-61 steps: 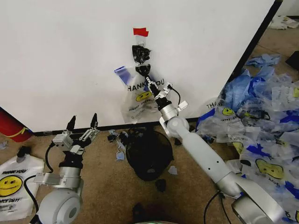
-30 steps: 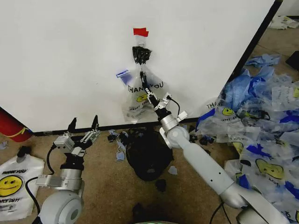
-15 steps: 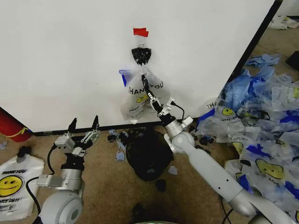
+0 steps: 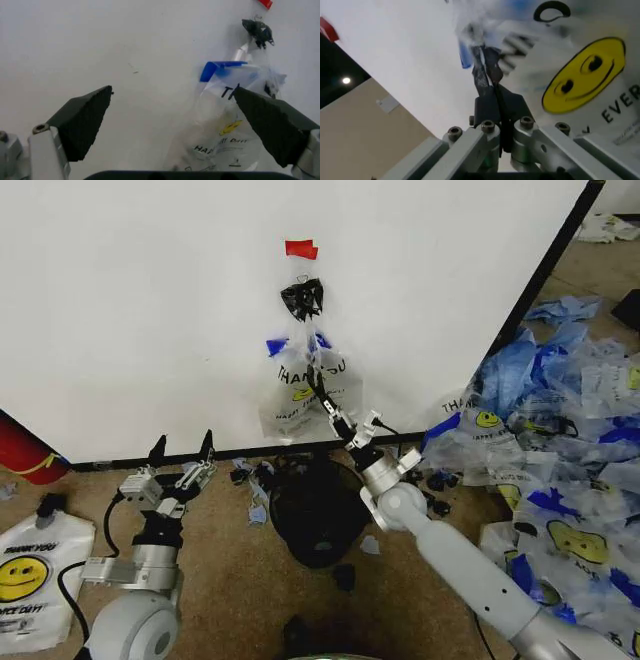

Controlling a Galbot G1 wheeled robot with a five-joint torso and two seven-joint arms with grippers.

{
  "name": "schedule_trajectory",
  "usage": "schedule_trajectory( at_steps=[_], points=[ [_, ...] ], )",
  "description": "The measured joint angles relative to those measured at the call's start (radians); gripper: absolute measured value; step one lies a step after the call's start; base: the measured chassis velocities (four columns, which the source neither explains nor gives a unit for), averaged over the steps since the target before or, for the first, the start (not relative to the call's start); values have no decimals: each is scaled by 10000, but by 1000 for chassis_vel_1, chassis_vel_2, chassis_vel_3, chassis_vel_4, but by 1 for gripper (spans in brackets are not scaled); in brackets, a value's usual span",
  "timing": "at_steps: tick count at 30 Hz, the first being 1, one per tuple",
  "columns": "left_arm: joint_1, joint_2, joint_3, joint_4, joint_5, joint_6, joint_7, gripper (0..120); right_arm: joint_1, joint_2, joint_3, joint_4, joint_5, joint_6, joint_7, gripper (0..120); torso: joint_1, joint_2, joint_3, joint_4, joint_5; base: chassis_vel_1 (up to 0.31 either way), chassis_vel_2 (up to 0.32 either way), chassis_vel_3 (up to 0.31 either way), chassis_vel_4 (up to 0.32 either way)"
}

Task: Pick up the garbage bag from the wall and place it over the trash bin.

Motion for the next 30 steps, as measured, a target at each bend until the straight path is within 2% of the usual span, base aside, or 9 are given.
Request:
schedule_trajectory(
  at_steps=[20, 27, 30],
  points=[
    [-35, 61, 76, 47, 46, -20, -13, 97, -1309, -786, 115, 974, -496, 50, -376, 0, 0, 0, 0, 1, 0, 0, 0, 0, 0],
    [13, 55, 81, 19, 45, -44, -18, 97, -1599, -1525, 223, 1493, -720, -432, -1244, 0, 0, 0, 0, 0, -2, 0, 0, 0, 0],
    [78, 56, 59, -17, 48, -84, -20, 97, -1605, -2240, 353, 1572, -599, -945, -2120, 0, 0, 0, 0, 1, -2, 0, 0, 0, 0]
  ],
)
